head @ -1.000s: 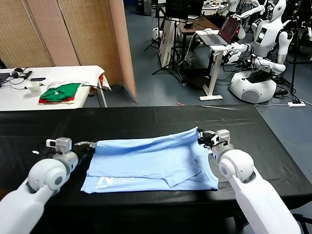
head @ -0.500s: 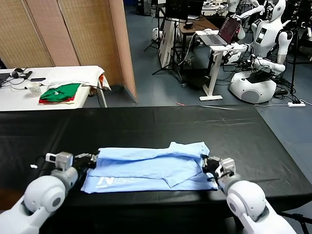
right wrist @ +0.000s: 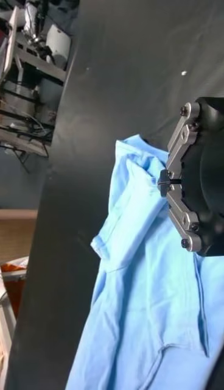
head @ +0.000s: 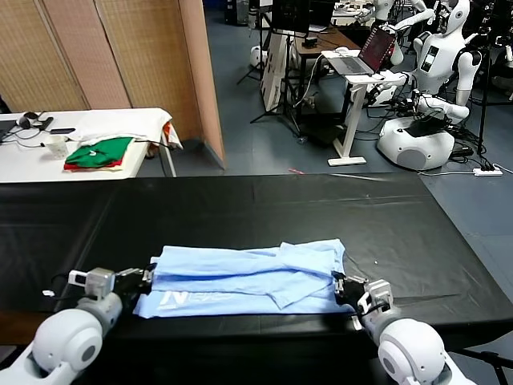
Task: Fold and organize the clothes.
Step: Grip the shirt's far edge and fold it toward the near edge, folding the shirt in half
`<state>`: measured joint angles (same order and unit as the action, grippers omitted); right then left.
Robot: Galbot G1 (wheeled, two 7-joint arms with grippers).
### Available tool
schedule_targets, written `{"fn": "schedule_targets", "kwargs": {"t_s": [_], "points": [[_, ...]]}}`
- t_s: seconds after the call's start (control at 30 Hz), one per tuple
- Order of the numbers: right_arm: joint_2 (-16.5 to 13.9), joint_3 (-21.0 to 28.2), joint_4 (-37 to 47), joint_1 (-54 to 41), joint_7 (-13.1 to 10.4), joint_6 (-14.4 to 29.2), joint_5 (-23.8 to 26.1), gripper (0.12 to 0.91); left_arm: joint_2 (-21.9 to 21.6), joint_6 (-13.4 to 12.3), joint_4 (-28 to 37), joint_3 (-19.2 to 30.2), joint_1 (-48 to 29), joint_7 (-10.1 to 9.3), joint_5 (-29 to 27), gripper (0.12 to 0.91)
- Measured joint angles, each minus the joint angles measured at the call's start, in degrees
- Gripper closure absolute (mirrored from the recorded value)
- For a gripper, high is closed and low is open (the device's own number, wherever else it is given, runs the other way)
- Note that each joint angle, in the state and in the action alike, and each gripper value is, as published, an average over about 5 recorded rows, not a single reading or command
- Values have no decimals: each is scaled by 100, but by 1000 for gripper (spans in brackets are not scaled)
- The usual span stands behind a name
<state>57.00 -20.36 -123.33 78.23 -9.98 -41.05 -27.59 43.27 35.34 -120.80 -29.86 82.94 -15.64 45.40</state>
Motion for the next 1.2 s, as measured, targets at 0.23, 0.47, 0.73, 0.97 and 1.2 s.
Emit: {"fn": "schedule_targets", "kwargs": {"t_s": [0.23,0.47,0.73,0.97,1.2], "points": [[-1,-4,-72,104,-1,-19,24,884,57,11,-121,-103,234,5,-83,884],[-2,14,-74,110,2,-20,34,884,162,24,-213,-133,506,-41,-259,884],[-27,27,-118,57,90,-29,9,881,367,101,-368,-129,756,-428,-483,877],[-106,-6,-323,117,138,-71,-48,565,623,252,-600,-320,987,-673,-626,575],[-35,-183,-501,-13,40,167,-367,174,754,207,-918,-579,1178,-695,-567,185]]}}
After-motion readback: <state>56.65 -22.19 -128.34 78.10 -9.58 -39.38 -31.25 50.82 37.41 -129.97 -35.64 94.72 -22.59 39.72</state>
